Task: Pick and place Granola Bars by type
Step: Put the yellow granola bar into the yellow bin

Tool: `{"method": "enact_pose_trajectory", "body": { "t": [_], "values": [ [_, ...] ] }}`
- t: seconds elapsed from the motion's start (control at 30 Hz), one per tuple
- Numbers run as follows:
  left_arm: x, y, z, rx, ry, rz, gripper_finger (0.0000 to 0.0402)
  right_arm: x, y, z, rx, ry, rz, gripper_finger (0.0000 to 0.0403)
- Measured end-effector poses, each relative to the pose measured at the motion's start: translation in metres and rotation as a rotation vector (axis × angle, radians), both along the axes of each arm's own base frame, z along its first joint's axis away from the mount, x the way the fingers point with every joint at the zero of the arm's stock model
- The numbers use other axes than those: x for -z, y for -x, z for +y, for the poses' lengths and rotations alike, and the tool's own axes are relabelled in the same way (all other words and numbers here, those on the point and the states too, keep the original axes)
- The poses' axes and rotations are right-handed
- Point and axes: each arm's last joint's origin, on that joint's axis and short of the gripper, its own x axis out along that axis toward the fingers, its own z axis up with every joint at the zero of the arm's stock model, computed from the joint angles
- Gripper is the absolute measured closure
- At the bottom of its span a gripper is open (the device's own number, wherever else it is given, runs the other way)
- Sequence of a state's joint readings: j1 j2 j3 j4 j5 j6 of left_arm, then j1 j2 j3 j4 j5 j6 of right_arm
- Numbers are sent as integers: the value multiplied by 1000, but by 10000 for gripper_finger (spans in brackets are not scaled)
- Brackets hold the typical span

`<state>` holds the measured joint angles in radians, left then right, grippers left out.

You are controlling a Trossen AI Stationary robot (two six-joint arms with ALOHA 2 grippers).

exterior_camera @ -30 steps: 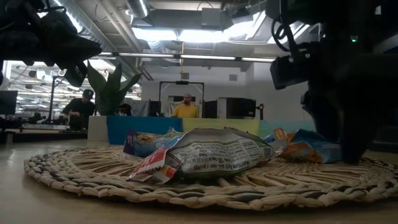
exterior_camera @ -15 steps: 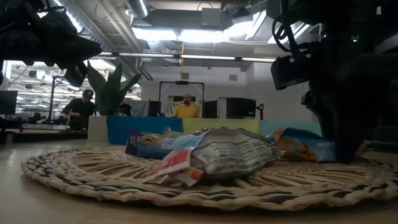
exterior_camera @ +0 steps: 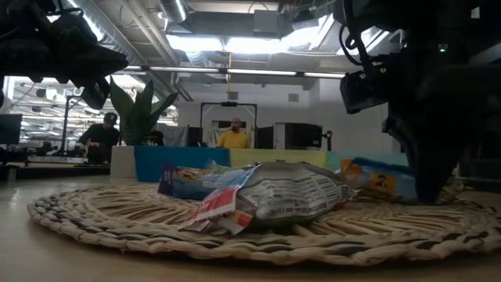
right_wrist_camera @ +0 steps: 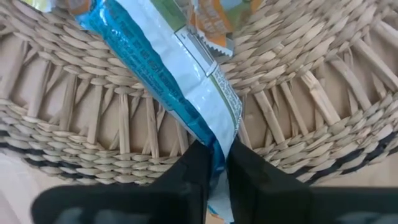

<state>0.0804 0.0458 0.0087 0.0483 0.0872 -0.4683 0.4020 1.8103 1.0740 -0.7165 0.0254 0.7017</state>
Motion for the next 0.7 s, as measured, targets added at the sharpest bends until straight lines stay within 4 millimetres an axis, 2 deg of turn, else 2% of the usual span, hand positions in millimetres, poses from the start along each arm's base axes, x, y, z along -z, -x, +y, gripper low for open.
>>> {"method": "enact_pose_trajectory", "body": {
  "t": [0.13,0.3,0.5,0.7],
  "values": [
    [0,0,0,0,0,0,370,-5,-2,2,-11,-29,10,361],
    [0,0,0,0,0,0,370,-23,-11,6,-42,-31,-6,362],
    [0,0,0,0,0,0,370,-51,-20,9,-57,-25,0,362],
    [0,0,0,-1,0,0,370,-82,-35,15,-54,-53,-98,362]
  ]
}}
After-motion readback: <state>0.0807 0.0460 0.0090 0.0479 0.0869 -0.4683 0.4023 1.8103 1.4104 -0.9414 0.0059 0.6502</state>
